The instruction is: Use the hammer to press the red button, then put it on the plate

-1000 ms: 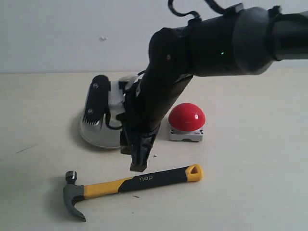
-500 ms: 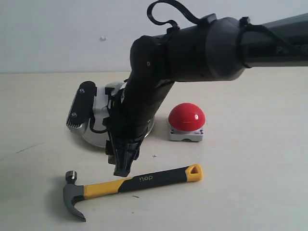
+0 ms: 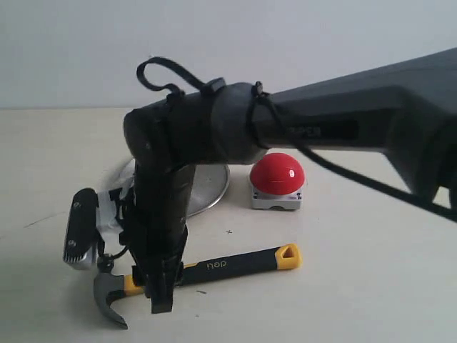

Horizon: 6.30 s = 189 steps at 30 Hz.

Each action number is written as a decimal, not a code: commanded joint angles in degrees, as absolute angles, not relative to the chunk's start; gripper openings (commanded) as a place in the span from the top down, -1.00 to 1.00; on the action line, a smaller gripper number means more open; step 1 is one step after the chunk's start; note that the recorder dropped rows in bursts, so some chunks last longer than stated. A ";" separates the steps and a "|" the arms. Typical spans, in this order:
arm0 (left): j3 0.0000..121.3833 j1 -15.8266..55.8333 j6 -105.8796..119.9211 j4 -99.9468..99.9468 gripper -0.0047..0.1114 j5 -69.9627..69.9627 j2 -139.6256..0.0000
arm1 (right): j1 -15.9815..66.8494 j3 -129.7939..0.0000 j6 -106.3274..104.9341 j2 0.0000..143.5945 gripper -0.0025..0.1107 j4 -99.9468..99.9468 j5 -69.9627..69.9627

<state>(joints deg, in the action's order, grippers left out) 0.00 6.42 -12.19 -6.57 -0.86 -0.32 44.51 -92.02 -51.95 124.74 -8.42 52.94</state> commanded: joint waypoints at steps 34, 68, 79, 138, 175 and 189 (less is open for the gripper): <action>0.00 6.22 -12.27 -6.64 0.92 -0.97 0.00 | 45.94 -104.36 -48.72 136.23 0.00 -6.54 58.79; 0.00 6.22 -12.27 -6.64 0.92 -0.97 0.00 | 40.45 -104.36 -25.17 120.80 0.96 -17.19 52.36; 0.00 6.22 -12.27 -6.64 0.92 -0.97 0.00 | 40.45 -104.36 -20.70 115.55 0.96 -23.50 44.14; 0.00 6.22 -12.27 -6.64 0.92 -0.97 0.00 | 40.57 -27.25 36.09 83.96 0.96 2.52 -69.96; 29.94 11.59 -89.35 -87.65 0.92 -9.13 -59.06 | 40.57 -27.25 36.09 83.96 0.96 -1.43 -68.14; 44.22 11.08 -48.97 -81.98 0.92 36.81 -75.73 | 40.57 -27.25 31.89 83.96 0.96 -2.82 -62.68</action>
